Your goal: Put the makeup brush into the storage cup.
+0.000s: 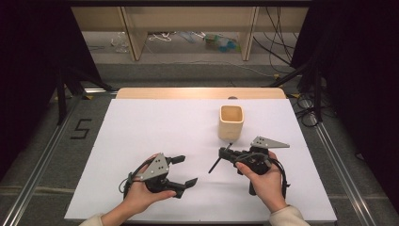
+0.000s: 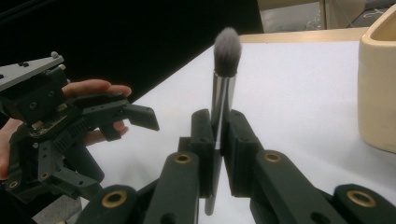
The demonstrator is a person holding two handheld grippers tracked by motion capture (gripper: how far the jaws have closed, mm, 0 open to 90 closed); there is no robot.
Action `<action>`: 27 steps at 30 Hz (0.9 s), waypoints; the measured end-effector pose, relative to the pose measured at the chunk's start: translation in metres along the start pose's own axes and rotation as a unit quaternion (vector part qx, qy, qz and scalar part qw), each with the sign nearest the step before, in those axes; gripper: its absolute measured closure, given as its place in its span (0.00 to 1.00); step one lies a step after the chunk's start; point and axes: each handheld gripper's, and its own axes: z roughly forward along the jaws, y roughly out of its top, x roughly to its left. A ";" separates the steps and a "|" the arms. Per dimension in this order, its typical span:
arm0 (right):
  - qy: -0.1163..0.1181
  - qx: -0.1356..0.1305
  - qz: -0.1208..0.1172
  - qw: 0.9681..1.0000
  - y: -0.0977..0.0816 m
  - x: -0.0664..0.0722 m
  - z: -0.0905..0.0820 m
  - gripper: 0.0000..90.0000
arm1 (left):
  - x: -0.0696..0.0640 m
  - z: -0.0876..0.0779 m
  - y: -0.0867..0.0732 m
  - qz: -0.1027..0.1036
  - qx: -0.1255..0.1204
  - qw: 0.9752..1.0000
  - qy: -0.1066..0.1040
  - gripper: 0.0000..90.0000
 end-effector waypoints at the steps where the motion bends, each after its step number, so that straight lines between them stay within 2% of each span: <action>1: 0.000 0.002 0.004 1.000 0.000 0.001 -0.001 0.93 | 0.000 -0.001 0.000 0.002 -0.001 1.000 0.001 0.16; 3: -0.006 -0.001 -0.009 1.000 0.001 -0.001 -0.001 0.93 | 0.000 -0.004 0.001 0.001 -0.007 1.000 0.001 0.16; 8: -0.003 0.002 0.003 1.000 0.002 0.000 -0.003 0.93 | 0.000 -0.012 0.002 0.000 -0.012 1.000 0.008 0.16; 10: -0.005 -0.001 -0.004 1.000 0.002 -0.001 -0.003 0.93 | 0.000 -0.013 0.002 -0.001 -0.014 1.000 0.009 0.16; 14: -0.003 0.000 0.002 1.000 0.003 0.000 -0.004 0.93 | 0.001 -0.018 0.002 -0.004 -0.018 1.000 0.011 0.16; 15: -0.003 -0.005 -0.006 1.000 0.003 -0.001 -0.004 0.93 | 0.001 -0.019 0.002 -0.003 -0.020 1.000 0.011 0.16; 16: -0.003 0.000 0.002 1.000 0.003 -0.001 -0.005 0.93 | 0.001 -0.020 0.002 -0.005 -0.021 1.000 0.012 0.16; 27: -0.004 -0.006 -0.004 1.000 0.003 -0.001 -0.006 0.93 | 0.006 -0.040 0.000 -0.003 -0.032 0.999 0.021 0.16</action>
